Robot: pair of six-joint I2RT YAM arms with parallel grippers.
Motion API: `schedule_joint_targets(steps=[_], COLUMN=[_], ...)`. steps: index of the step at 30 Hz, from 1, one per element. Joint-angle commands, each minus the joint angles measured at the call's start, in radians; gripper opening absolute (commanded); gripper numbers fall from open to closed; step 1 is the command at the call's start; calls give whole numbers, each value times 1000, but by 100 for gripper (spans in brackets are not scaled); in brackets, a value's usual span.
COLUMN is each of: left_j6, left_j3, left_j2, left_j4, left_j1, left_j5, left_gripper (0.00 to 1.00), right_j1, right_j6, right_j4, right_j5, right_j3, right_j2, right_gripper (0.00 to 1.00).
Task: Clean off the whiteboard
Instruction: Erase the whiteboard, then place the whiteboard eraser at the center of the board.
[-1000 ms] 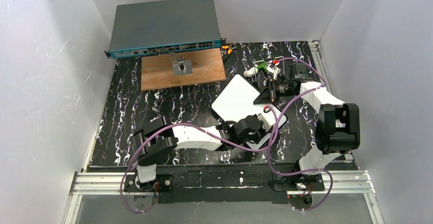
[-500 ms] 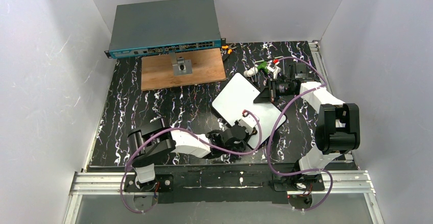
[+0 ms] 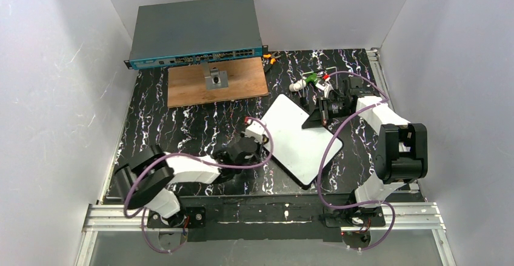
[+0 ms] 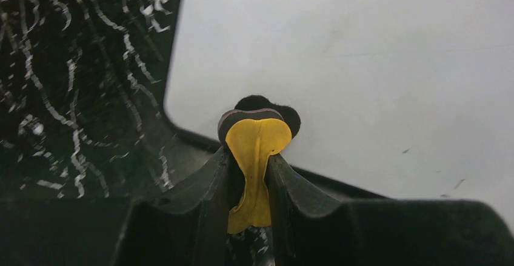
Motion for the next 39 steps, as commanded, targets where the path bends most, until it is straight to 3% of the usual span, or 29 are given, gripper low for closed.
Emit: schedule_joint_targets(steps=[1, 9, 16, 21, 24, 26, 30, 39], left_j6=[-58, -160, -234, -245, -247, -247, -238, -211], left_j3=[-113, -211, -233, -234, -236, -235, -230, -205], left_j2=[-184, -437, -445, -432, -457, -487, -541, -620], left_j4=[-91, -374, -416, -405, -423, -439, -470, -540], left_j1=[53, 137, 169, 174, 177, 177, 180, 181], left_j5=[18, 52, 84, 96, 89, 87, 92, 94], left_gripper=[0, 0, 36, 49, 68, 73, 83, 88], right_j1=[7, 7, 7, 7, 7, 7, 7, 4], right_j6=[-137, -424, -624, -720, -792, -851, -976, -1321], right_j4=[-181, -457, -619, -706, -762, -774, -788, -733], right_j5=[-72, 54, 237, 350, 388, 414, 455, 494], right_j3=[90, 220, 412, 602, 718, 772, 883, 950], right_j2=[-79, -119, -144, -99, -55, -34, 28, 103], right_gripper=[1, 1, 1, 1, 1, 1, 1, 1])
